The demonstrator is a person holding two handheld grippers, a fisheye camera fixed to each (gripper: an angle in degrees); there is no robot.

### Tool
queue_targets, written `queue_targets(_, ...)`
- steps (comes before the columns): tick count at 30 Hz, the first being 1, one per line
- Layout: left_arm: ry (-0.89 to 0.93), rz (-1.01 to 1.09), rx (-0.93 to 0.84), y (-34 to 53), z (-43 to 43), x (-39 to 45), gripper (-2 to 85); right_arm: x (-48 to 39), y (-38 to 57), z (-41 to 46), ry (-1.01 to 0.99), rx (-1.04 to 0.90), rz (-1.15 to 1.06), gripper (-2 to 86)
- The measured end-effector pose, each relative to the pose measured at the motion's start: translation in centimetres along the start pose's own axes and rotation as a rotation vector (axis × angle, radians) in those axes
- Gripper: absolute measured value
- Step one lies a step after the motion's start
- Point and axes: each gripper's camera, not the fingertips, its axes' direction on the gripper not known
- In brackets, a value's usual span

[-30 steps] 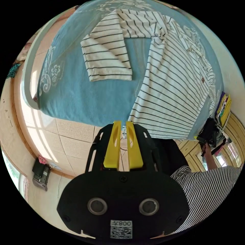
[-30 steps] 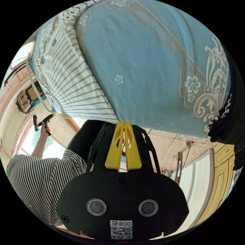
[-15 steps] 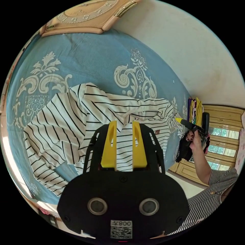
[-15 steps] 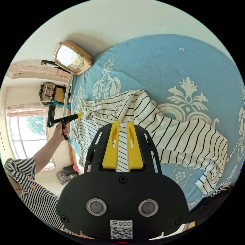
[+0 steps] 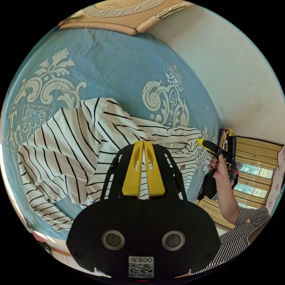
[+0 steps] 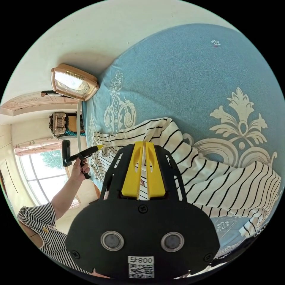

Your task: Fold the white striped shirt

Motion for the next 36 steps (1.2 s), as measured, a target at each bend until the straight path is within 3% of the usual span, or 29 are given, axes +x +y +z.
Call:
queue_targets(10,0.181,0.018,0.207,-1.9,-4.8,2.4,0.2,-0.6,-1.2,-4.7,-0.259,0.152,-0.051,0.5)
queue_targets(19,0.191,-0.066,0.214,-6.0,-2.3,2.9,0.2,0.5,-4.9,-2.5,-0.17,0.088,0.033,0.8)
queue_targets(27,0.168,0.139,0.126,-3.2,-0.1,7.5,0.2,-0.9,-3.1,-6.8,-0.086,0.208,-0.035,1.7)
queue_targets(34,0.005,0.171,0.038,-6.0,4.4,10.8,0.5,-2.4,-4.2,-2.3,0.101,0.026,-0.063,2.2)
queue_targets(36,0.02,0.23,0.068,-5.9,3.6,11.8,0.8,-3.2,-4.1,-3.2,0.076,0.053,-0.086,3.1)
